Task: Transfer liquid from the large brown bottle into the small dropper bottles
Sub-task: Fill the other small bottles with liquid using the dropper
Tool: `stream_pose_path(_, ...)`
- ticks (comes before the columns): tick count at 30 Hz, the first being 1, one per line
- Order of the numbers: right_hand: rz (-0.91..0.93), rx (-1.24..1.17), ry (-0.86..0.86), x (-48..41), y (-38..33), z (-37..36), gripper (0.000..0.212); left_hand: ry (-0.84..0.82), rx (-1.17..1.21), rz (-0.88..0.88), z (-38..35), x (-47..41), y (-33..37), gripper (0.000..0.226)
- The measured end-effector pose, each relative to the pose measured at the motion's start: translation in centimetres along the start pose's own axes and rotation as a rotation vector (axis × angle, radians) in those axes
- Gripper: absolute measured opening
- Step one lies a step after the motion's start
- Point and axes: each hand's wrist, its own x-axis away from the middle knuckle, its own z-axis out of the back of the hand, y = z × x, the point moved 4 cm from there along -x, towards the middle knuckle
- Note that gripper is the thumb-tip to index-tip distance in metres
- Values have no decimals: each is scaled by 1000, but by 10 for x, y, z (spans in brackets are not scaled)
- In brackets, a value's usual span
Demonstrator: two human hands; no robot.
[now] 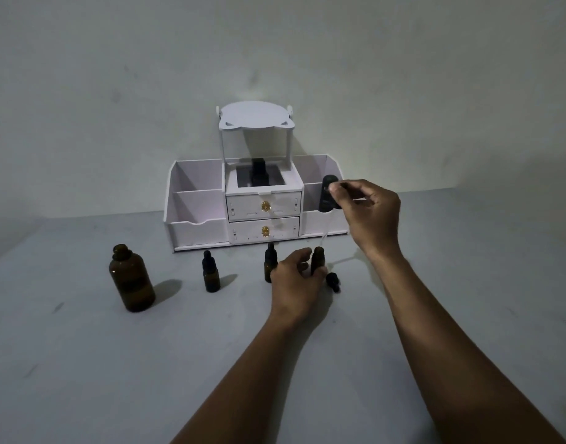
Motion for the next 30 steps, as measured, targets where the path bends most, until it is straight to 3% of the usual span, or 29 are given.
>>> stream_pose_path(8,40,-150,91,5,-29,2,12,-58,-72,-57,58,38,5,47)
stream_pose_path(12,52,-299,13,14,-63,-26,4,180,-19,-200,124,57,21,35)
stream_pose_path(15,80,-366,-72,22,-95,-61,7,486,59,-296,182,65,26,28)
stream_pose_path(19,108,-481,-194,36,-134,-112,4,767,190,-318,245,60,20,24)
stream_pose_path(23,47,-583,-209,45,-152,-153,7,666,211,-207,280,39,-6,31)
stream_pose_path(30,42,-513,-266,64,-150,-197,11,363,291,14,286,25,-53,48)
